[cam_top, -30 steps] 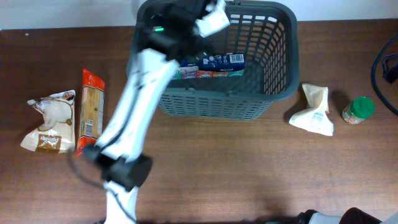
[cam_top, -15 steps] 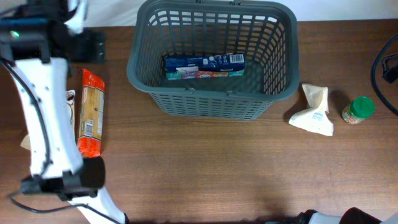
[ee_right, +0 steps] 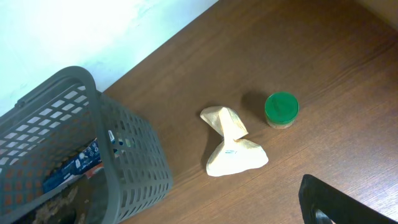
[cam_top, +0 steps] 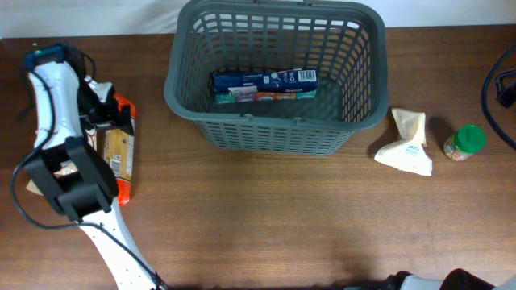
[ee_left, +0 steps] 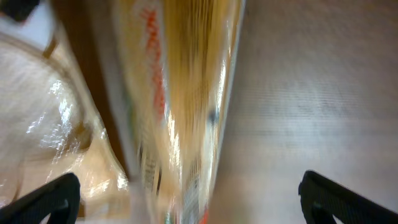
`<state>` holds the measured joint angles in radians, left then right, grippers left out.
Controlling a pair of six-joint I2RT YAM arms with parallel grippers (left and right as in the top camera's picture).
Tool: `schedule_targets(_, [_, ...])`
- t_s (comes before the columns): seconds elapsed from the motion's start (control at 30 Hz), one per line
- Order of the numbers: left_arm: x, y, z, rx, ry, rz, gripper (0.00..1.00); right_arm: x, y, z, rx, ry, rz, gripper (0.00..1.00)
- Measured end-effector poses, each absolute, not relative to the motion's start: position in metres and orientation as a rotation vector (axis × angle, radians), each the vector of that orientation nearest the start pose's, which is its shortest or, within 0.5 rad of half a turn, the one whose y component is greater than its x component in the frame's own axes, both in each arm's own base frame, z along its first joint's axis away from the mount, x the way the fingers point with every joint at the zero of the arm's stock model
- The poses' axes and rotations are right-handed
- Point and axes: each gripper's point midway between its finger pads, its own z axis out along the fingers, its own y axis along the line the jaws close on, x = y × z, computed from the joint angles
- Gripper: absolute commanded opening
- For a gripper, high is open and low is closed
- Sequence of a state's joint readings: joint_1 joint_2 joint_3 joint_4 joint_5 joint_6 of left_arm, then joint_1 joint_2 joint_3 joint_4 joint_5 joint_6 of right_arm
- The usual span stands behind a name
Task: Pack container
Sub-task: 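Grasp the orange-topped pasta package with the left gripper, then carry the pasta package into the basket and release it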
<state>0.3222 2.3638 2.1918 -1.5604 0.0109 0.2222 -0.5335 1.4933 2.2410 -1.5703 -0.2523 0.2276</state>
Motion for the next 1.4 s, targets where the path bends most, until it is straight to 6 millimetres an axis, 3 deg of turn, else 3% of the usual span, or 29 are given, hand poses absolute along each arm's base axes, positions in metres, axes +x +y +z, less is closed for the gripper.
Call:
schedule_targets(0.1, [0.407,0.133,0.053,-0.15,3.29,-0.098,0.98,0.282,-0.117,0.411,0.769,2.237,0.155,0.99])
schedule_targets(0.13, [0.409,0.134,0.046,-0.144,3.293,-0.102,0.9,0.282,-0.117,0.411,0.768,2.237,0.155,0.99])
schedule_targets(0.17, [0.41,0.133,0.037,-0.139,3.303,-0.113,0.89,0.282,-0.117,0.411,0.769,2.237,0.155,0.99])
schedule_targets(0.23, [0.409,0.133,0.027,-0.13,3.324,-0.127,0.68,0.282,-0.117,0.411,0.769,2.237,0.155,0.99])
schedule_targets(0.27, [0.407,0.132,0.017,-0.127,3.346,-0.14,0.64,0.282,-0.117,0.411,0.769,2.237,0.155,0.99])
schedule_targets(0.4, [0.404,0.132,0.004,-0.122,3.377,-0.141,0.6,0.282,-0.117,0.411,0.768,2.237,0.155,0.99])
schedule_targets(0.43, [0.403,0.133,0.004,-0.122,3.378,-0.136,0.54,0.282,-0.117,0.411,0.768,2.237,0.155,0.99])
schedule_targets(0.53, [0.403,0.135,0.003,-0.123,3.385,-0.118,0.02,0.282,-0.117,0.411,0.768,2.237,0.155,0.99])
schedule_targets(0.87, [0.396,0.132,0.029,-0.158,3.438,-0.14,0.02,0.282,-0.117,0.411,0.768,2.237,0.155,0.99])
schedule_targets(0.97, [0.413,0.138,0.043,-0.189,3.369,-0.101,0.02,0.282,-0.117,0.411,0.769,2.237,0.155,0.99])
schedule_targets(1.1, [0.445,0.144,0.083,-0.211,3.19,-0.043,0.02,0.282,-0.117,0.411,0.769,2.237,0.155,0.99])
schedule_targets(1.17, [0.467,0.146,0.127,-0.201,3.031,0.014,0.02,0.282,-0.117,0.411,0.768,2.237,0.155,0.99])
schedule_targets(1.3, [0.496,0.128,0.238,-0.101,2.688,0.117,0.02,0.282,-0.117,0.411,0.769,2.237,0.155,0.99])
schedule_targets(1.4, [0.497,0.087,0.338,0.057,2.406,0.17,0.02,0.282,-0.117,0.411,0.769,2.237,0.155,0.99])
